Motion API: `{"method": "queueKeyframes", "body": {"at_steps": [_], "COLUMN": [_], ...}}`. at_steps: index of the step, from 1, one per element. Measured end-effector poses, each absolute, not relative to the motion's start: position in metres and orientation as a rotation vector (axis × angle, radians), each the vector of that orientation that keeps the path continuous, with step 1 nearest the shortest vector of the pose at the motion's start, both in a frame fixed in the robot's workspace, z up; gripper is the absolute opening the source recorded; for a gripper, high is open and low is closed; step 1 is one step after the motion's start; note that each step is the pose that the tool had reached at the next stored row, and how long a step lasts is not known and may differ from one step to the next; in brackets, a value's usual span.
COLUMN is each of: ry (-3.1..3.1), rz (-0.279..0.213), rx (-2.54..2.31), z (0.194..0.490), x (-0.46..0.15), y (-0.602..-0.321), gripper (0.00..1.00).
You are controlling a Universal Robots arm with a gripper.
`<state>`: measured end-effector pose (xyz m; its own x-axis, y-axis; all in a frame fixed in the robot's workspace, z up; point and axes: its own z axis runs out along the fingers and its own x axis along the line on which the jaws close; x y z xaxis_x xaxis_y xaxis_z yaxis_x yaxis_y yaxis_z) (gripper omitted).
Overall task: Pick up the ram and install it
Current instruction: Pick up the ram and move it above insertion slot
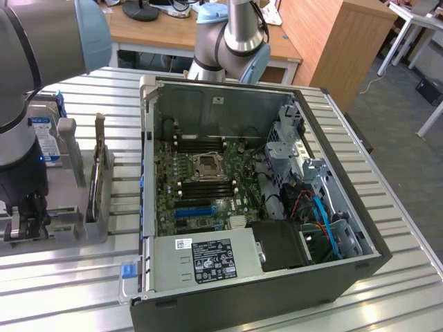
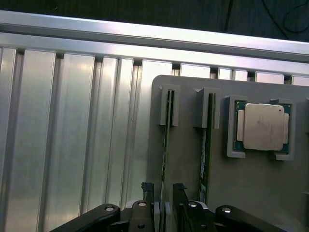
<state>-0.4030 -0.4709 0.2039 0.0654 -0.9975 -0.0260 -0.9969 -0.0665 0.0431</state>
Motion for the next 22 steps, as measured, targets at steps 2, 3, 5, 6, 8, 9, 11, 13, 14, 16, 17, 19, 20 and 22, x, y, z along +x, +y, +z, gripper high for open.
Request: {"method": "queueKeyframes", "body": {"at_steps": [2,3,5,6,8,9,11,13,14,16,17,19,20,22], "ry": [-2.137,-2.137,-2.137,-2.137,-2.137,-2.137,-2.137,-2.137,-2.137,-2.137,-2.137,-2.137,-2.137,-2.137], "rz": [-0.076,-0.076,-0.076,-0.076,-0.076,-0.076,-0.076,-0.076,-0.076,-0.076,-0.076,-0.076,-0.076,-0.076], "rx": [2.283,2.283,2.283,2.283,2.283,2.283,2.283,2.283,2.283,2.283,2.283,2.283,2.283,2.283], "z": [0.2037,0.2035,0.2035,0.2031,0.2025,0.2022,0.2022,0.2022,0.2022,0.2022,0.2021,0.2022,0.2021,0.2021], "x": [-0.4018,-0.4015,-0.4015,-0.4014,-0.4013,-0.4013,-0.4013,-0.4013,-0.4013,-0.4013,-0.4013,-0.4013,-0.4013,-0.4013], "y": [-0.4709,-0.4709,-0.4709,-0.4709,-0.4709,-0.4709,-0.4709,-0.4709,-0.4709,-0.4709,-0.4709,-0.4709,-0.4709,-0.4709], "gripper": [0.3,0.3,0.3,0.3,0.3,0.3,0.3,0.3,0.3,0.3,0.3,0.3,0.29,0.22]}}
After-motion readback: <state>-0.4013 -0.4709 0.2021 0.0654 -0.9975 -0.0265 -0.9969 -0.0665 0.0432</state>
